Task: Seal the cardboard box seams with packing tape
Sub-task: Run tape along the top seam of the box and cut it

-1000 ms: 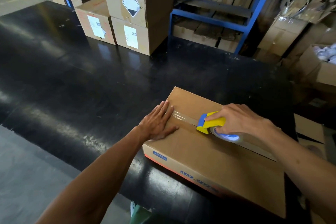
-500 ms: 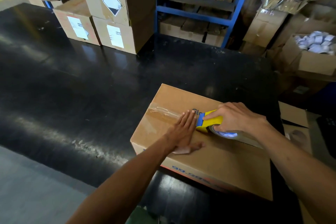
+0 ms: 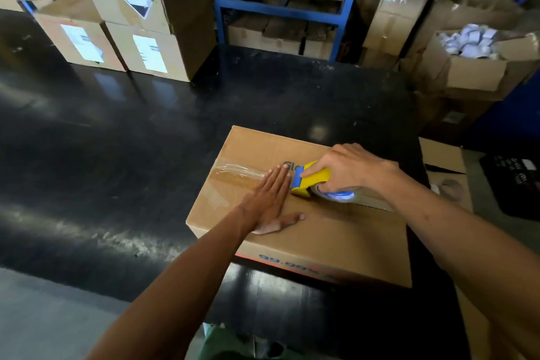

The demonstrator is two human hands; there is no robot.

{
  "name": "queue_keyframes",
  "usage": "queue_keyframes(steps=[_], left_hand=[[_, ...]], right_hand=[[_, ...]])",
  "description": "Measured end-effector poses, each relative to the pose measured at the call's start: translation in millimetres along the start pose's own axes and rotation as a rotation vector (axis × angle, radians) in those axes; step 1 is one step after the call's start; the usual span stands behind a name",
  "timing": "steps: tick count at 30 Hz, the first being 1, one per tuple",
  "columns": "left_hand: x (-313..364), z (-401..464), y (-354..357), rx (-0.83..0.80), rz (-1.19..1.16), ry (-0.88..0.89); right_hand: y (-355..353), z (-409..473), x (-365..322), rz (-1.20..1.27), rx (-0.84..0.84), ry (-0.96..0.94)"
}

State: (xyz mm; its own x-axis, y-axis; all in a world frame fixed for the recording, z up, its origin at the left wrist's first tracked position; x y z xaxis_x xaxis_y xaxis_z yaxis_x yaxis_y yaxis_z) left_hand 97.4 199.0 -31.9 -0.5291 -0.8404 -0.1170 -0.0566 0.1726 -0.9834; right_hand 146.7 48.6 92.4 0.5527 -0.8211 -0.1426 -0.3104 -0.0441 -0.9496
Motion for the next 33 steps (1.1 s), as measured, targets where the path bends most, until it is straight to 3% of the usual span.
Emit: queue_keyframes(steps=[10,17,24,33], left_hand=[[-5.5,0.3,3.1,-0.007,0.017,0.006],[-3.2,1.5,-1.7,0.015,0.028,0.033],[74.2,39.2,-8.1,0.089,-0.046,0.108],[72.9,38.5,-5.9,0.093,0.002,0.138]], right_hand=[[6.1,-52.2,56.9,0.039,-0.123,0.069],[7.8,-53.5,56.4,0.005,-0.09,0.044],[11.5,-54.2,57.2,-0.037,-0.046,0.047],[12.3,-56.1,58.4,-0.008,-0.04,0.042]])
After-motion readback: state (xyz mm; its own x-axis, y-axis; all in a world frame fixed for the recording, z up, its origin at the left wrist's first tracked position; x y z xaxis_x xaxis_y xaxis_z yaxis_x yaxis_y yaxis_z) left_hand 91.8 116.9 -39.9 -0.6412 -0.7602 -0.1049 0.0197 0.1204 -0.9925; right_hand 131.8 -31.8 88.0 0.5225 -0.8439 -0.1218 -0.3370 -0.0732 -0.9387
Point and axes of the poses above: each hand's wrist, its own z-axis towards the middle knuckle, its own y-axis out of the palm, x = y × z, the point moved 5 cm from there along z, towards the middle knuckle, and after that the axes turned 11 degrees about z, right-handed, at the moved point
